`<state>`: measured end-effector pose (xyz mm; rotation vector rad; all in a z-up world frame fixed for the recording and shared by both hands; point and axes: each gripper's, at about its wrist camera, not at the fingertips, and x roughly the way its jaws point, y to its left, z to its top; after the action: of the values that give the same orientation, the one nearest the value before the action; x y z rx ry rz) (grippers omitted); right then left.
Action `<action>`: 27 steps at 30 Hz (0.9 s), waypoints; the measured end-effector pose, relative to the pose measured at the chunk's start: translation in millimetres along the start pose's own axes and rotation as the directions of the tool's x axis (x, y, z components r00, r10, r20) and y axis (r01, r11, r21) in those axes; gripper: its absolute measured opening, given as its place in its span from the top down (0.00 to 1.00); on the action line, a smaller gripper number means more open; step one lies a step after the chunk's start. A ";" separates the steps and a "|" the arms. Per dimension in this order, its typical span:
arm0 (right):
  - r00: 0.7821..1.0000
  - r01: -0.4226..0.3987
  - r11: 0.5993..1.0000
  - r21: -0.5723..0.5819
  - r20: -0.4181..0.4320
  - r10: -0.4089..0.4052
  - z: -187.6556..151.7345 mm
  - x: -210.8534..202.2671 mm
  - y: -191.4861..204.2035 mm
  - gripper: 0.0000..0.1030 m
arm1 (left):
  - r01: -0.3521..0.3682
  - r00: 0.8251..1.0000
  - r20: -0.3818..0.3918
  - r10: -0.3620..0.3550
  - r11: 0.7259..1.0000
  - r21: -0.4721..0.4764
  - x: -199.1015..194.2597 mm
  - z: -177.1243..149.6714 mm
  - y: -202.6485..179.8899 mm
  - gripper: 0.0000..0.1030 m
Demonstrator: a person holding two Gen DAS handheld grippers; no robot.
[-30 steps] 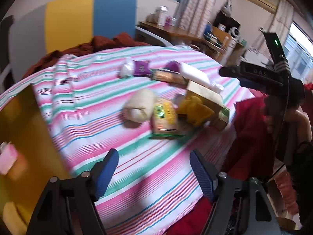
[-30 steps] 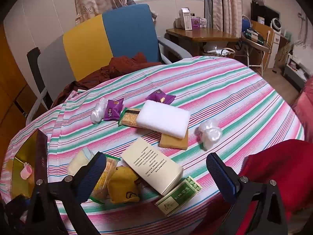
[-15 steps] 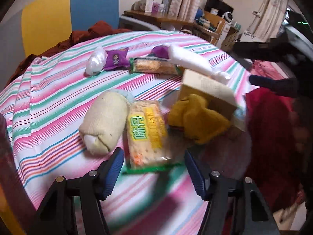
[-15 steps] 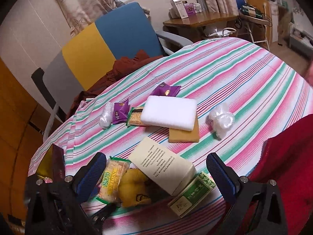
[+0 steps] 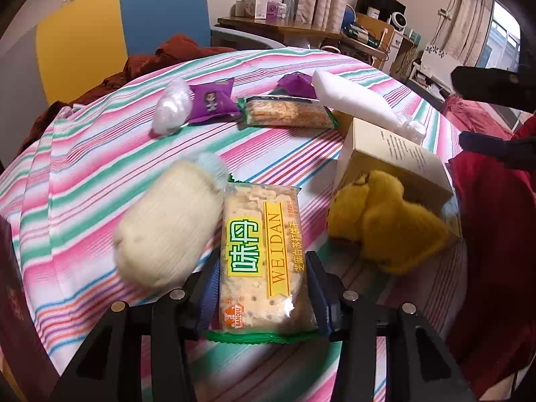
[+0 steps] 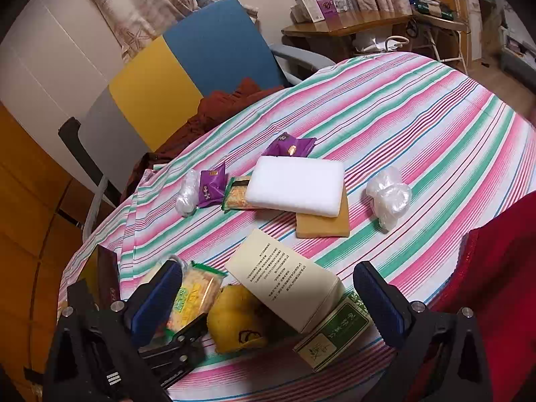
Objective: Organize objects
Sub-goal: 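Return both tools to the items and grasp the WEIDAN cracker pack with left tool, then grasp the cream box with the right tool while the left tool holds the crackers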
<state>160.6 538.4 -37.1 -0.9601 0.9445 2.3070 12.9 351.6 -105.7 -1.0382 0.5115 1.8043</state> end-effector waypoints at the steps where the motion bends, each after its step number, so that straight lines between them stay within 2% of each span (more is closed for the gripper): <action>1: 1.000 -0.001 1.000 0.005 -0.001 0.001 0.1 0.0 -0.8 0.00 | -0.007 1.000 0.006 0.007 1.000 0.009 -2.8 -4.2 0.4 0.53; 4: 1.000 -0.011 1.000 0.019 -0.008 0.012 0.4 0.7 -3.2 0.00 | -0.021 0.999 0.035 0.020 0.999 0.029 -11.5 -18.8 0.8 0.53; 13: 0.998 -0.027 0.999 0.040 -0.047 0.029 1.6 6.4 -7.3 0.00 | -0.033 0.997 0.066 0.032 0.999 0.003 -32.1 -49.1 9.5 0.53; 18: 0.992 0.043 0.999 -0.013 -0.118 -0.045 6.2 16.4 -0.4 0.00 | -0.022 0.996 0.085 0.023 1.000 -0.016 -37.3 -57.3 13.5 0.53; 19: 0.987 0.072 0.996 -0.054 -0.137 -0.079 8.1 19.6 4.0 0.00 | -0.026 0.996 0.089 0.027 1.000 -0.014 -37.4 -58.0 12.6 0.53; 20: 0.971 0.121 0.973 -0.199 -0.179 -0.157 11.9 28.1 19.5 0.00 | -0.030 0.995 0.093 0.031 1.000 -0.009 -37.7 -58.7 11.8 0.53; 21: 0.971 0.121 0.973 -0.199 -0.179 -0.157 11.9 28.1 19.5 0.00 | -0.031 0.995 0.097 0.031 0.999 -0.009 -37.7 -59.1 11.9 0.53; 22: 0.951 0.160 0.923 -0.349 -0.197 -0.240 13.8 34.7 34.5 0.00 | -0.029 0.995 0.100 0.030 0.999 -0.013 -37.6 -59.5 12.5 0.53; 27: 0.906 0.143 0.810 -0.568 -0.254 -0.338 12.9 50.9 47.2 0.08 | -0.024 0.994 0.104 0.026 0.999 -0.022 -37.2 -60.1 14.2 0.53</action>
<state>92.4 524.7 -48.9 -1.6574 0.2338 2.2497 32.7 282.4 -109.4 -0.9489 0.4448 1.8788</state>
